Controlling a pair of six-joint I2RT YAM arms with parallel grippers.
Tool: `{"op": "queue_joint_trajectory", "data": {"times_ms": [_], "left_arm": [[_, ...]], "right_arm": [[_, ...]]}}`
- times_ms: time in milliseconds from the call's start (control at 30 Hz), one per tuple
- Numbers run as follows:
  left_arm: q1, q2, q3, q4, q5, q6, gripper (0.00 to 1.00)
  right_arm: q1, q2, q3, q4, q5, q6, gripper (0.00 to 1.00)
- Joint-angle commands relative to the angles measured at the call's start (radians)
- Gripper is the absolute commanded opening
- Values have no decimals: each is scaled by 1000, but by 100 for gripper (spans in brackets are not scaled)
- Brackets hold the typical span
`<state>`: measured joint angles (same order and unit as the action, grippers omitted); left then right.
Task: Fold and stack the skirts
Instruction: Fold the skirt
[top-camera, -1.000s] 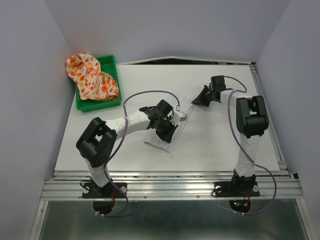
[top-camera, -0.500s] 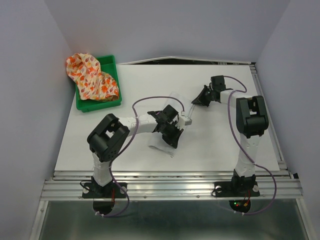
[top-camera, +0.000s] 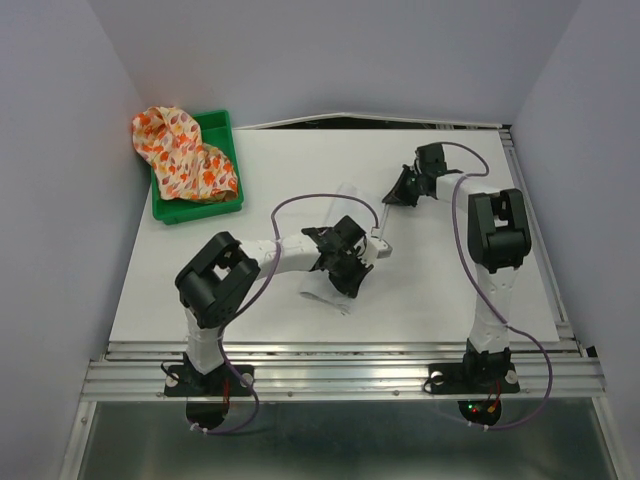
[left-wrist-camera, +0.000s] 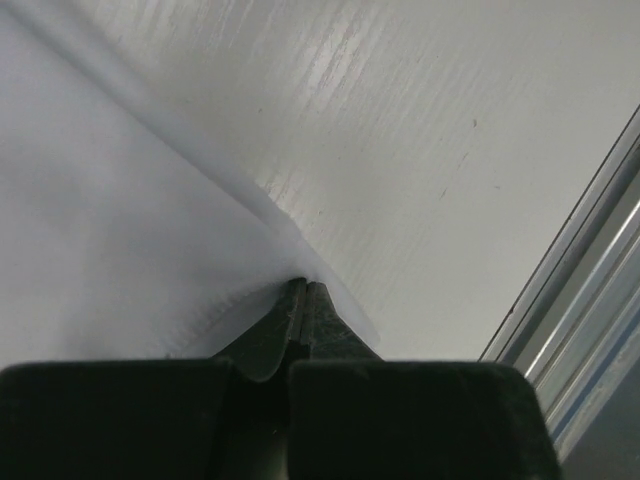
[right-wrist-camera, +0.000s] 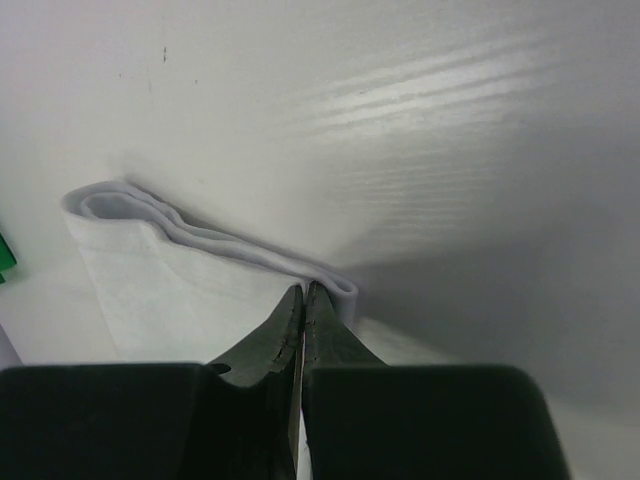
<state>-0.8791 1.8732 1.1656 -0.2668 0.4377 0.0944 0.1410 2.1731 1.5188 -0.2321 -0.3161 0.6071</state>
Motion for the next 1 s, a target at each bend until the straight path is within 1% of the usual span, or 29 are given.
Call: {"op": "queue_joint_trajectory", "data": {"times_ms": [0, 100, 133, 167, 200, 233, 267, 300, 333, 367, 400, 467, 500, 567, 600, 667, 733, 833, 867, 900, 933, 967], "left_arm": [[-23, 52, -15, -207, -226, 123, 3], [-24, 81, 31, -239, -232, 123, 11], [-24, 86, 45, -239, -232, 117, 22], [-23, 87, 58, -241, -231, 113, 26], [-23, 87, 92, -239, -223, 99, 37], [-23, 80, 107, -238, -220, 93, 43], [-23, 73, 121, -235, -217, 85, 53], [-23, 66, 146, -227, -217, 68, 59], [-21, 54, 155, -221, -218, 58, 67], [-21, 29, 163, -216, -220, 48, 67], [-18, 15, 175, -204, -228, 36, 68], [-15, -32, 186, -195, -229, 15, 69], [-15, -51, 196, -186, -234, 8, 69], [-14, -117, 207, -172, -234, 10, 72], [-12, -141, 216, -157, -220, 13, 84], [-12, -215, 221, -143, -212, 18, 89], [-9, -253, 233, -140, -206, 25, 90], [28, -313, 226, -144, -202, 11, 90], [70, -333, 217, -146, -195, 11, 88], [97, -336, 203, -152, -183, 13, 86], [130, -338, 197, -158, -165, 19, 80], [217, -329, 191, -169, -134, 25, 76]], "right_arm": [[-6, 83, 55, -93, 135, -99, 1], [-6, 85, 70, -107, 101, -118, 1], [-6, 76, 70, -107, 91, -119, 1], [-6, 67, 69, -110, 80, -122, 1], [-6, 57, 64, -111, 60, -125, 4], [-6, 35, 63, -115, 52, -127, 5], [-6, 21, 60, -115, 48, -132, 8], [-6, 7, 58, -116, 40, -138, 14], [-6, -5, 60, -122, 38, -142, 16], [-6, -21, 61, -124, 38, -150, 20], [-6, -48, 64, -128, 43, -153, 36], [-6, -76, 73, -133, 41, -170, 52], [-6, -99, 80, -136, 41, -176, 63], [-6, -121, 92, -141, 40, -205, 73], [-6, -142, 106, -139, 41, -219, 86], [-6, -162, 118, -139, 38, -263, 96], [-6, -182, 144, -139, 13, -282, 100], [-6, -194, 172, -148, -58, -302, 100], [-6, -205, 172, -148, -89, -303, 100], [8, -210, 170, -150, -160, -302, 97], [20, -213, 166, -150, -188, -294, 95], [34, -216, 152, -153, -222, -279, 92]]}}
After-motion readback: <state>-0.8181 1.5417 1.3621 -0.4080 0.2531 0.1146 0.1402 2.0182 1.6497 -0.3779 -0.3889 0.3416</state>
